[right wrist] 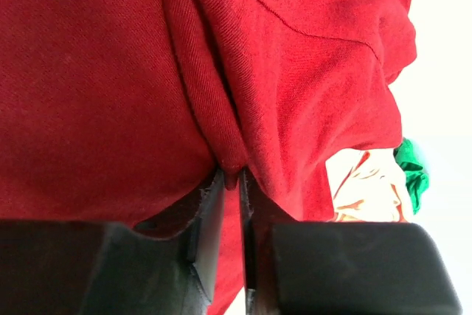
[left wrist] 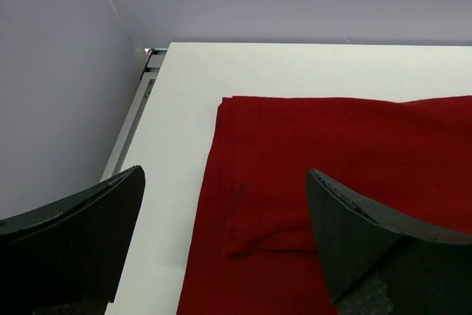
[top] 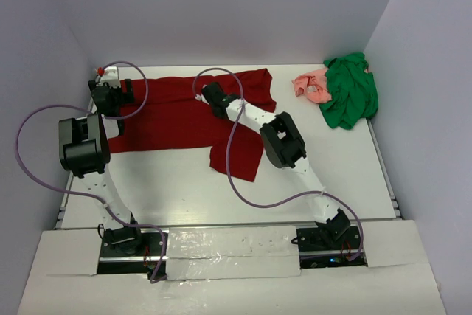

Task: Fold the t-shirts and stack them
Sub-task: Fold the flattened tshirt in 1/3 of the way

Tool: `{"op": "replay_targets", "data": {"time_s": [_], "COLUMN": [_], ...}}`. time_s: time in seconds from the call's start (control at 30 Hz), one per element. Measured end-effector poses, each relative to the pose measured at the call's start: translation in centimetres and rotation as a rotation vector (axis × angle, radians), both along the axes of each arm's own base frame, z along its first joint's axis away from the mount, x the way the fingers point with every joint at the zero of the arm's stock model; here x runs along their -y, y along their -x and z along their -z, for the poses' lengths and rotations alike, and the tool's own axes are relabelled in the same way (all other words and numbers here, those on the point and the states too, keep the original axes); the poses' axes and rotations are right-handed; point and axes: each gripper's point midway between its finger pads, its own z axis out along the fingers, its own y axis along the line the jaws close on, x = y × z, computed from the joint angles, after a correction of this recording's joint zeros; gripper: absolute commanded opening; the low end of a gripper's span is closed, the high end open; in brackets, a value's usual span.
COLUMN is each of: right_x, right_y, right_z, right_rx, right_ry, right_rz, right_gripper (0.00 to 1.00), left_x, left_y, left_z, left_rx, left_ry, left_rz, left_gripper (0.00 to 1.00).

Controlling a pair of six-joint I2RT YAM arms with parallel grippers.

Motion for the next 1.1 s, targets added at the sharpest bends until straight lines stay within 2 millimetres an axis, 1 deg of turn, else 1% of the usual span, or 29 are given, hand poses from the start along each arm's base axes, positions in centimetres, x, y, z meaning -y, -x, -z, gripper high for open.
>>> {"op": "replay_targets", "data": {"time_s": [0.23,0.37,0.53,0.6,0.9,1.1], "right_x": [0.1,0.0,-0.5,-0.9,-3.3,-4.3], "right_y": [-0.2,-0.2,0.5,0.7,2.1,2.5], "right_z": [0.3,0.3,0.3,0.3,0.1,-0.5], "right_rx": [-0.007,-0.006,0.011,0.014,0.020,0.037], "right_ry": [-0.003,-0.003,0.014,0.017,0.022,0.031], "right_rz": [-0.001,-0.001,-0.009,-0.014,-0.057,-0.074], "right_gripper": [0.07,0.05,0.02,0.00,0.00,0.00], "left_x": [0.0,0.0,0.0,0.0,0.2,0.2], "left_y": [0.0,0.0,0.2,0.4,1.2,1.7], "left_z": [0.0,0.0,0.1,0.2,0.3,0.2], "left_rx": [-0.001,-0.002,-0.005,-0.008,-0.017,-0.018], "left_ry": [-0.005,-0.006,-0.008,-0.010,-0.015,-0.019], "left_rz": [0.001,0.001,0.001,0.001,0.002,0.003], "left_gripper": [0.99,0.99,0.99,0.99,0.99,0.99]}}
